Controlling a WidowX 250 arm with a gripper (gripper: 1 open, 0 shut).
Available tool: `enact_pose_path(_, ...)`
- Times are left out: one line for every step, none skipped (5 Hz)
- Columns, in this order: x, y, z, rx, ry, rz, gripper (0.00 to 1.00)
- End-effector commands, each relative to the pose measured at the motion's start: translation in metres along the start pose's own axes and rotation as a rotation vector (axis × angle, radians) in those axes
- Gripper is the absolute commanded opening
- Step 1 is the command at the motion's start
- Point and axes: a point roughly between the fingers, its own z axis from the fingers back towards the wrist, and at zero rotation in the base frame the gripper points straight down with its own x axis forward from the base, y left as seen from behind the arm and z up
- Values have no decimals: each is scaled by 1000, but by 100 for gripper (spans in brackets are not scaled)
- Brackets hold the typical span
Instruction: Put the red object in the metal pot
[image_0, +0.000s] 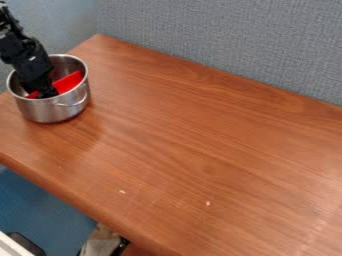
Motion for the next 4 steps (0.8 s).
enact_pose_path(7, -6, 16, 17, -18, 18, 100)
enact_pose_path(14, -11, 28, 28, -37, 37, 100)
enact_pose_path(10, -4, 47, 9, -50, 32, 100)
enact_pose_path(6, 5, 65, -9, -65, 26, 0)
